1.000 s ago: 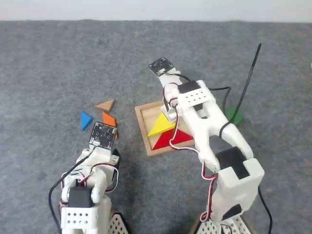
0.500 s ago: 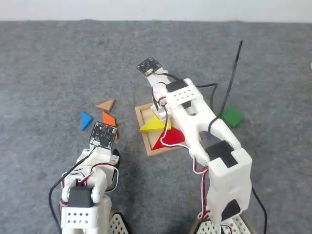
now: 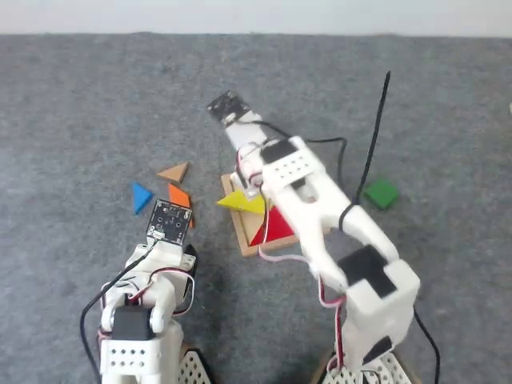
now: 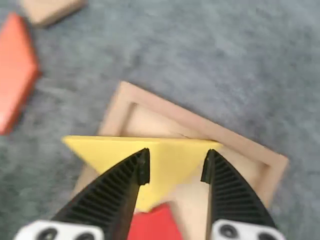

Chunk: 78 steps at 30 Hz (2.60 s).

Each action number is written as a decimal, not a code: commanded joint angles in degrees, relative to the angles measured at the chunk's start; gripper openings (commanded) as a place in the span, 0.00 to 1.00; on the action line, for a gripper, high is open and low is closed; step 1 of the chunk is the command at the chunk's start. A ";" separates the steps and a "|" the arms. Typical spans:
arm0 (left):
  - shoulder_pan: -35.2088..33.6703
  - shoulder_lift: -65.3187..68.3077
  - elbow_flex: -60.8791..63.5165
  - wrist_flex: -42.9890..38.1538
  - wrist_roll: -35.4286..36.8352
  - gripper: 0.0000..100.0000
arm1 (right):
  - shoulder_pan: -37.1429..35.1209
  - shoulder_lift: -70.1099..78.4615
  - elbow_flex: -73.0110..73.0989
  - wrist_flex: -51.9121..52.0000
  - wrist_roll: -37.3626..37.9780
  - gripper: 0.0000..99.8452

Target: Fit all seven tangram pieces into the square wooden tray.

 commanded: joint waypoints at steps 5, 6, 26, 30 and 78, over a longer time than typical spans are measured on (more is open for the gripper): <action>-0.26 -1.05 -0.57 0.26 0.00 0.12 | -4.44 -7.78 9.23 -13.14 -2.46 0.19; -0.26 -1.05 -0.57 0.26 0.00 0.12 | -4.44 -7.25 9.14 -13.32 -4.13 0.19; -0.26 -1.05 -0.57 0.26 0.00 0.12 | -8.66 -5.41 8.62 -4.09 -0.79 0.19; -0.26 -1.05 -0.57 0.26 0.00 0.12 | -8.57 -9.98 13.36 -2.68 5.71 0.19; -0.26 -1.05 -0.57 0.26 0.00 0.12 | 2.33 -2.24 10.20 -2.68 16.18 0.19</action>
